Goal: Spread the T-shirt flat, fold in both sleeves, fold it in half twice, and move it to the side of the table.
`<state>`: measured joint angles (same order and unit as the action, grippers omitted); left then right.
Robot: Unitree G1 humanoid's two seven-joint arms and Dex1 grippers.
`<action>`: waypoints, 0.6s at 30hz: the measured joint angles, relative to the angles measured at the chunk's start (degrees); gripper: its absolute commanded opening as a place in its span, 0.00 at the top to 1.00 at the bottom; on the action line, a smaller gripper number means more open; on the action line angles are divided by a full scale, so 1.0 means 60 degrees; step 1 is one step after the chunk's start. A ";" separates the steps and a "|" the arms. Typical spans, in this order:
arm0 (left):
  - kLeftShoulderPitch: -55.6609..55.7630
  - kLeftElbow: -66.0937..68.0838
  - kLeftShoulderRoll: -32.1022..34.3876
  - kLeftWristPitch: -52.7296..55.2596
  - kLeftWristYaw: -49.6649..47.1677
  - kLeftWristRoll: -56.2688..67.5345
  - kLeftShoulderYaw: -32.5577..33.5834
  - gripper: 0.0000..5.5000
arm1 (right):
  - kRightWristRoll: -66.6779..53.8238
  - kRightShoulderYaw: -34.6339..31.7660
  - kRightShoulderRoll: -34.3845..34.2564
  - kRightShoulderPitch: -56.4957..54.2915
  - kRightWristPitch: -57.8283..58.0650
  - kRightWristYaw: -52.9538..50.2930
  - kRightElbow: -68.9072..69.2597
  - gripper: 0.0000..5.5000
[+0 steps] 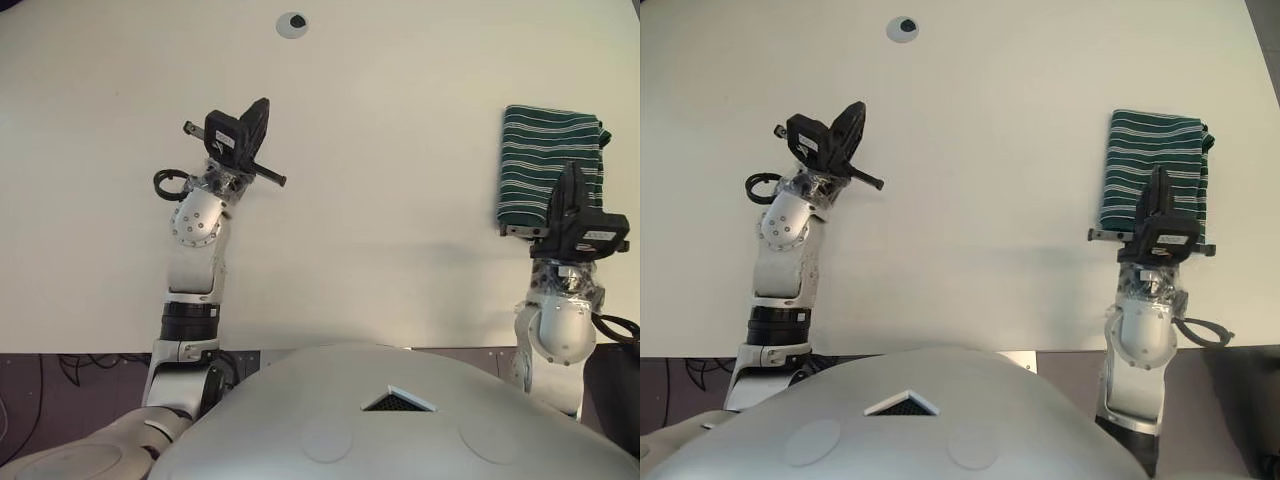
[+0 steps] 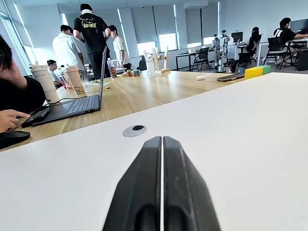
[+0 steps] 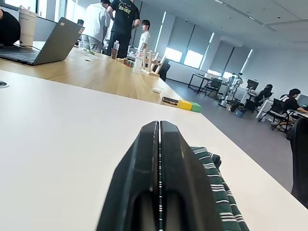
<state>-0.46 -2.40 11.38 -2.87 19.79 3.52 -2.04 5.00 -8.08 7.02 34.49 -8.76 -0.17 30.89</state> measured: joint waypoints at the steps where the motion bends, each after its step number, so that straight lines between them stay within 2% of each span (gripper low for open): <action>1: 0.0013 0.0003 0.0000 0.0000 0.0004 0.0000 -0.0001 1.00 | -0.0001 -0.0001 0.0001 -0.0005 0.0000 -0.0006 0.0003 0.99; 8: -0.0145 -0.0105 0.0020 0.0023 -0.0062 0.0001 0.0060 1.00 | 0.0021 0.0091 0.0043 -0.0233 0.0325 0.0019 0.0050 0.99; 18: -0.0724 -0.0568 0.0048 0.0065 -0.0427 -0.0001 0.0492 1.00 | 0.0286 0.0389 0.0124 -0.1567 0.1157 0.0436 -0.0390 0.99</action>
<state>-4.81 -5.81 11.67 -2.48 17.23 3.51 0.91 6.72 -5.75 7.76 25.09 -1.82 2.45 28.55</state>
